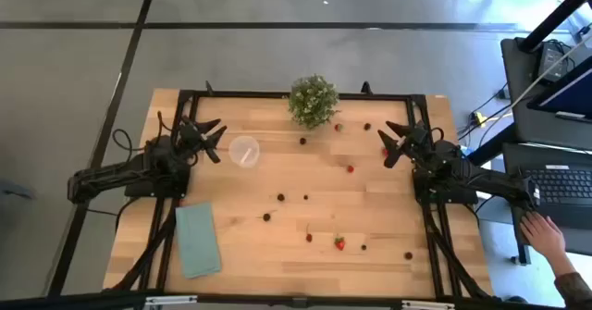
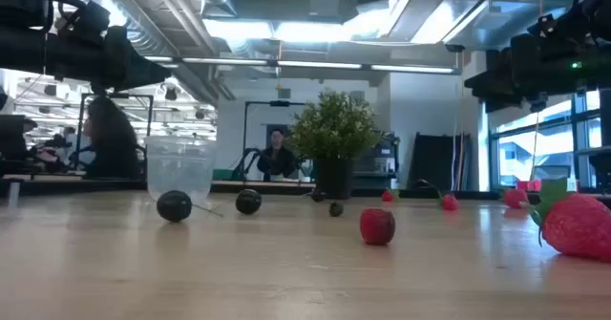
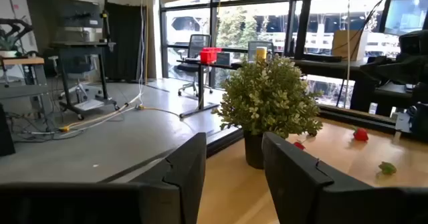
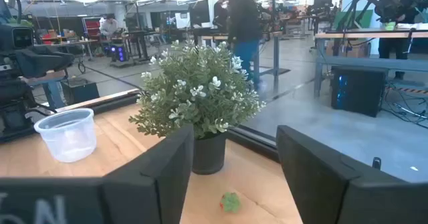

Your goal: Pick and placing Produce into tupperware

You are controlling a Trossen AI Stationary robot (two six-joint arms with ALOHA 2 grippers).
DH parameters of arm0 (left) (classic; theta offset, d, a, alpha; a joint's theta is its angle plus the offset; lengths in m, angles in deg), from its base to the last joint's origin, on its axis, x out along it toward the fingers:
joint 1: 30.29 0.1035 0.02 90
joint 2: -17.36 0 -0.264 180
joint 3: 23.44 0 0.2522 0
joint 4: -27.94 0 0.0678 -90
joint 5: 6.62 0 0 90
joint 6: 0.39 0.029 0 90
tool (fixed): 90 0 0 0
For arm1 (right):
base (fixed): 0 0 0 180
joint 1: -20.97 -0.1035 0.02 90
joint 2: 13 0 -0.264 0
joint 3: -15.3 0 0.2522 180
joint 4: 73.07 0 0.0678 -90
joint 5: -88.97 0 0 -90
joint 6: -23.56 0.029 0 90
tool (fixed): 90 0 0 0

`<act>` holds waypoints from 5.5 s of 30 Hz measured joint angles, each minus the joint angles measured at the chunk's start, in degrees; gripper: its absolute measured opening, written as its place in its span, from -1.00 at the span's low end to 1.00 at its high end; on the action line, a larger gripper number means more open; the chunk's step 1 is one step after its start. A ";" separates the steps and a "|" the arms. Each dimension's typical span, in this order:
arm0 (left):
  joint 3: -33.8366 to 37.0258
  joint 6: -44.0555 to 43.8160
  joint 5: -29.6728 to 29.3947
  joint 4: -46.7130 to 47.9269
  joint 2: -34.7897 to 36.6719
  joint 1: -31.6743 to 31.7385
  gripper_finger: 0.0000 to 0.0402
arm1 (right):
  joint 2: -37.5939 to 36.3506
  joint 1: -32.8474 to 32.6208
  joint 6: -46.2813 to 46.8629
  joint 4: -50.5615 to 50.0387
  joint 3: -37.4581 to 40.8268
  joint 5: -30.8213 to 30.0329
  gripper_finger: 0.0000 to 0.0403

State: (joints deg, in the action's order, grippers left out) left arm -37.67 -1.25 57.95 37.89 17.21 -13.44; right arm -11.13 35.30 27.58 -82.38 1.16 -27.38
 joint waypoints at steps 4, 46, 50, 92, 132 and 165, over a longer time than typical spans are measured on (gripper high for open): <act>-0.01 0.00 0.00 -0.02 0.00 0.01 -0.30 | 0.00 0.02 -0.01 0.00 -0.02 0.01 0.08; 0.00 0.00 0.00 0.00 0.00 0.00 -0.30 | 0.00 0.02 0.00 0.01 -0.02 0.01 0.08; 0.00 0.00 0.00 -0.01 0.00 0.00 -0.30 | 0.00 0.00 0.00 0.00 -0.02 0.01 0.08; 0.00 0.00 0.00 -0.02 0.00 0.00 -0.30 | 0.00 0.02 0.00 3.77 -0.02 -0.02 0.08; -0.01 -3.48 2.52 -0.88 0.00 -0.01 0.19 | -0.02 0.02 8.26 -0.02 -0.02 -2.43 0.08; -52.61 12.70 11.43 29.53 -48.02 -19.55 0.15 | 0.00 0.02 9.10 0.02 -0.02 -3.08 0.08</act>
State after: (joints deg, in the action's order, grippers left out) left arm -90.28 11.46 69.39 67.41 -30.81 -32.99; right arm -11.13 35.32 36.68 -82.36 1.14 -30.46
